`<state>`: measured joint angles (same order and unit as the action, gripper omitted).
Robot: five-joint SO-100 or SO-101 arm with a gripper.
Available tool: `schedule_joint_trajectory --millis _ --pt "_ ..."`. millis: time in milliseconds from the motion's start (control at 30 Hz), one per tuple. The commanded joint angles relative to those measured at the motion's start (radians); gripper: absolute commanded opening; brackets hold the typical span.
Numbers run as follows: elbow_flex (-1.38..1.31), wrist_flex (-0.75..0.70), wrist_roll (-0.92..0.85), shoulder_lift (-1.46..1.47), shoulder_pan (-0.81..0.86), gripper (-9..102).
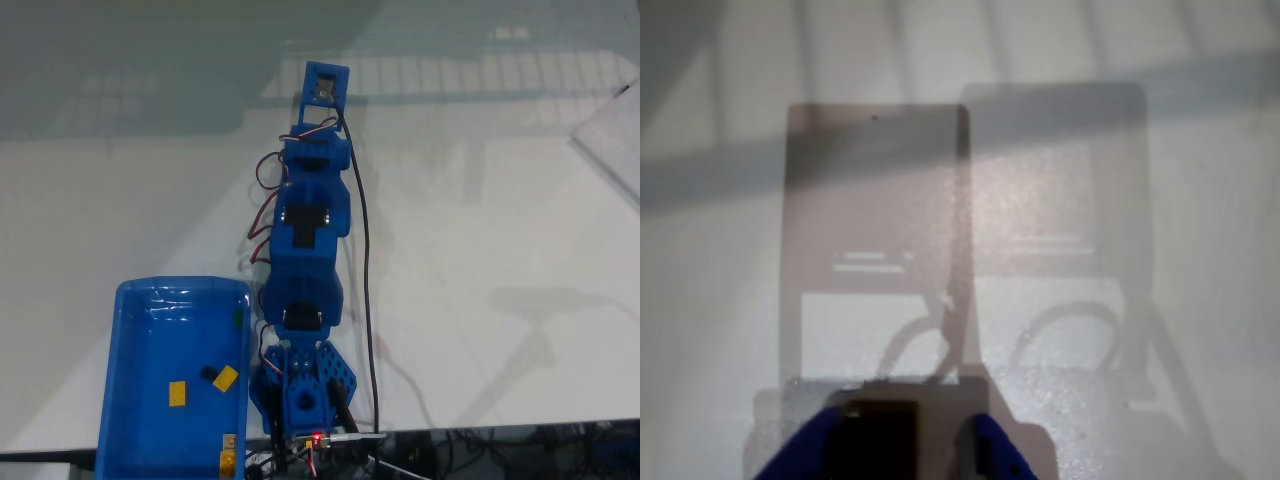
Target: Pick up all the lego then put into the bin
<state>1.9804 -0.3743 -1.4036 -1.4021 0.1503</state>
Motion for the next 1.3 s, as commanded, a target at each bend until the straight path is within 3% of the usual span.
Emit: schedule_joint_trajectory --millis 0,67,333,500,667,900,1100,1267 --pt "-0.031 0.008 -0.009 0.002 -0.018 5" --pt "-0.031 0.008 -0.011 0.002 -0.02 0" --pt "-0.031 0.008 0.009 -0.02 -0.029 0" --pt "-0.031 -0.038 0.114 -0.198 -0.101 0" --pt "-0.031 -0.261 0.238 -0.543 -0.25 0" --pt "-0.058 -0.684 0.368 -0.953 -0.566 0" --pt "-0.069 -1.023 0.422 -1.137 -0.91 0" --pt "-0.058 -1.2 0.445 -1.192 -1.192 0"
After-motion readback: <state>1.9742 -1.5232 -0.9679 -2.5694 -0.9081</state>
